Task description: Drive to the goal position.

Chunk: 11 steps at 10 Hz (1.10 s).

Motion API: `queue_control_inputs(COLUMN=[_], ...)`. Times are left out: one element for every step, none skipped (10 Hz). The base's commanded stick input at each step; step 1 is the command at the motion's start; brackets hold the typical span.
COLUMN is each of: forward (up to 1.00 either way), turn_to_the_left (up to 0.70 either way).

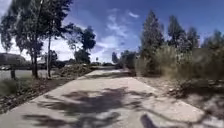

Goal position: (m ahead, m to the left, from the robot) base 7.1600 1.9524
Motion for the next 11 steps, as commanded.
queue_control_inputs(forward=[1.00, 1.00, 1.00, 1.00, 1.00, 1.00, 1.00, 1.00, 1.00, 1.00, 1.00], turn_to_the_left=[0.00, 0.00, 0.00, 0.00, 0.00, 0.00, 0.00, 0.00, 0.00, 0.00, 0.00])
